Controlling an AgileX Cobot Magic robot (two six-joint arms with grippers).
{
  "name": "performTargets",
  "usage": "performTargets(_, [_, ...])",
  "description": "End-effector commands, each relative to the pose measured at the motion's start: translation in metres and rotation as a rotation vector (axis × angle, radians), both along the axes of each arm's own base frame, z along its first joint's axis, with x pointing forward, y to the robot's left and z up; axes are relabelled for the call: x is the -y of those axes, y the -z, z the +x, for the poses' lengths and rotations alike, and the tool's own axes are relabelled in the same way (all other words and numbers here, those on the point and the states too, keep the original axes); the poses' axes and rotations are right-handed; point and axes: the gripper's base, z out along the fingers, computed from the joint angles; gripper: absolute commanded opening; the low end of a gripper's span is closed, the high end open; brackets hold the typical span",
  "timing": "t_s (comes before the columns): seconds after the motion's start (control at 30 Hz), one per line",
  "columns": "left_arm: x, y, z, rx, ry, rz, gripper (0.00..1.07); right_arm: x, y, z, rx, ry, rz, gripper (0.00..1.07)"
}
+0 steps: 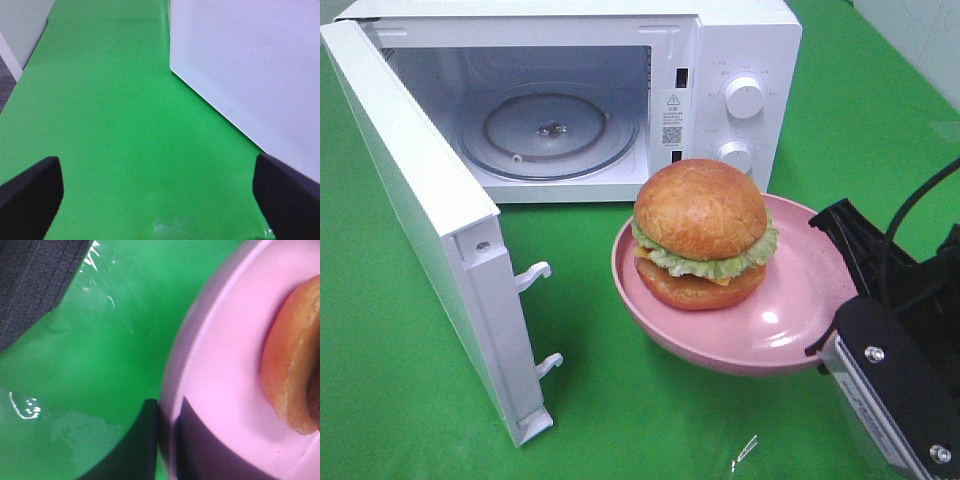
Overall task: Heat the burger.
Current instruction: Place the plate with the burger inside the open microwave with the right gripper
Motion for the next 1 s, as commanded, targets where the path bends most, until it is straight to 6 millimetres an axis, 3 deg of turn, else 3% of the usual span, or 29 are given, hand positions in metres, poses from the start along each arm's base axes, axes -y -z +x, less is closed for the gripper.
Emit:
performTargets(0.03, [0.0, -0.001, 0.0, 0.018, 0.001, 0.0, 0.95, -0.01, -0.011, 0.016, 0.081, -0.002, 0.049, 0.0])
performTargets(0.47, [0.0, -0.001, 0.0, 0.018, 0.001, 0.0, 0.95, -0.039, -0.003, 0.039, 0.128, -0.072, 0.044, 0.0])
performTargets(1.0, [0.0, -0.001, 0.0, 0.018, 0.001, 0.0, 0.95, -0.051, 0.005, 0.054, 0.185, -0.107, 0.035, 0.0])
